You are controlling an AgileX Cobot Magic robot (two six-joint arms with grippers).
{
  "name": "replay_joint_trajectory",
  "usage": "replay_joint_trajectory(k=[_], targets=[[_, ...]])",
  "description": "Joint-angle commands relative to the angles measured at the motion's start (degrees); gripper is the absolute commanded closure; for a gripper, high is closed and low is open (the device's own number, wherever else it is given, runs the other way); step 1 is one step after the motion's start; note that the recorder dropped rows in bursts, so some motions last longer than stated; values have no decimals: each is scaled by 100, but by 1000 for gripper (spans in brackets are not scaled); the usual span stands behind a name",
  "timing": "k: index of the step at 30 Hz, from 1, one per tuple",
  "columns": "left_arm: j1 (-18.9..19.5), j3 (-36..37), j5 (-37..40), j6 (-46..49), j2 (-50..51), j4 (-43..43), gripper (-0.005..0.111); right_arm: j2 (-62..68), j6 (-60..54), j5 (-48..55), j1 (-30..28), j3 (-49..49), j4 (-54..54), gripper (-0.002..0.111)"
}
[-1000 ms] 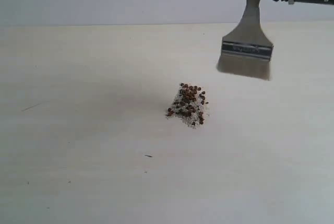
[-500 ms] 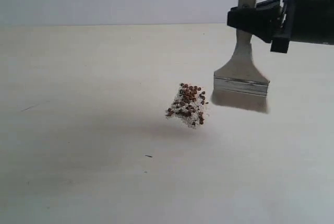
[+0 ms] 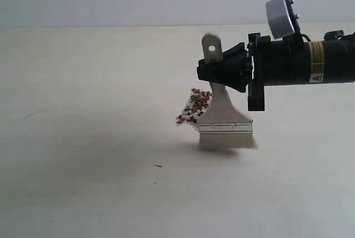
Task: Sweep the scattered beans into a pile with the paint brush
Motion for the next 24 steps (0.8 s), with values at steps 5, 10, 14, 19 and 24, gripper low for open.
replay_joint_trajectory(k=[5, 10, 14, 19, 24], targets=[[15, 20, 17, 16, 19, -22, 107, 425, -112, -39, 13, -368, 227, 108], [15, 20, 17, 16, 19, -22, 107, 489, -112, -39, 13, -610, 396, 108], [15, 20, 17, 16, 19, -22, 107, 499, -112, 117, 13, -779, 419, 108], [15, 20, 17, 16, 19, -22, 107, 571, -64, 207, 13, -947, 481, 108], [15, 20, 17, 16, 19, -22, 107, 549, 4, -39, 13, -947, 481, 108]])
